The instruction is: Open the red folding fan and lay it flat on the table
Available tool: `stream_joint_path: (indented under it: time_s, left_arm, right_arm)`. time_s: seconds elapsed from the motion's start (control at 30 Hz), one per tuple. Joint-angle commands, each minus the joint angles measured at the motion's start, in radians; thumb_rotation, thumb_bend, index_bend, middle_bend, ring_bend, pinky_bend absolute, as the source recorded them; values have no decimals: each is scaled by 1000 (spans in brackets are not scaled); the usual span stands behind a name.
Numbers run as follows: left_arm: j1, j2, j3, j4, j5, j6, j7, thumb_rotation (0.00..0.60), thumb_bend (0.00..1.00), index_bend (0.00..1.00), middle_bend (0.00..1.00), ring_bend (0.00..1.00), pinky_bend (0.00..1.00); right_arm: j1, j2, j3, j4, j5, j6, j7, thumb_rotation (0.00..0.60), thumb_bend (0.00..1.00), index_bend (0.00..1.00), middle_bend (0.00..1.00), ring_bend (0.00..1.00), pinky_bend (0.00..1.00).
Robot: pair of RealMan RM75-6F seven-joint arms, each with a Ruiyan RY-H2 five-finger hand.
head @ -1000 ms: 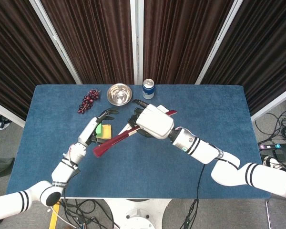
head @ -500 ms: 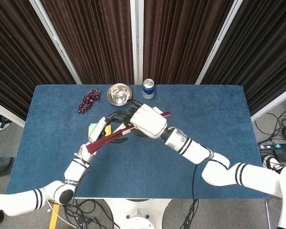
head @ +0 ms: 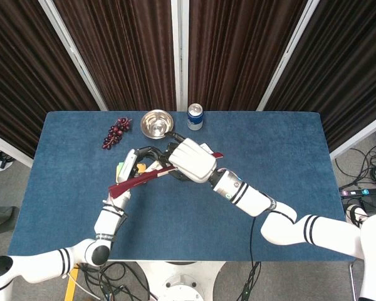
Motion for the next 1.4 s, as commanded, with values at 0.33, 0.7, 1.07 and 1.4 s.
stream_joint_path:
  time_s: [0.33,0.7,1.07,1.4]
  left_arm:
    - [27,-46,-16,43,11,33,-38,600,375,796,702,517,482]
    - [47,-22,-4,60,23,58,61,600,383,801,706,517,483]
    - [75,60,7,59,-3,125,345,600,383,783,691,516,490]
    - [81,63,21,71,6,238,608,600,382,767,677,515,490]
  right_arm:
    - [-5,-9,10,5,26,-7,-9,600,929,869,661,416,142]
    - [-27,26,10,-11,18,20,-65,600,929,869,661,416,140]
    - [-118,130,-30,-92,-23,111,-228,600,934,865,661,425,118]
    - [-184,179,-53,-121,-60,177,-333,600,938,865,661,428,103]
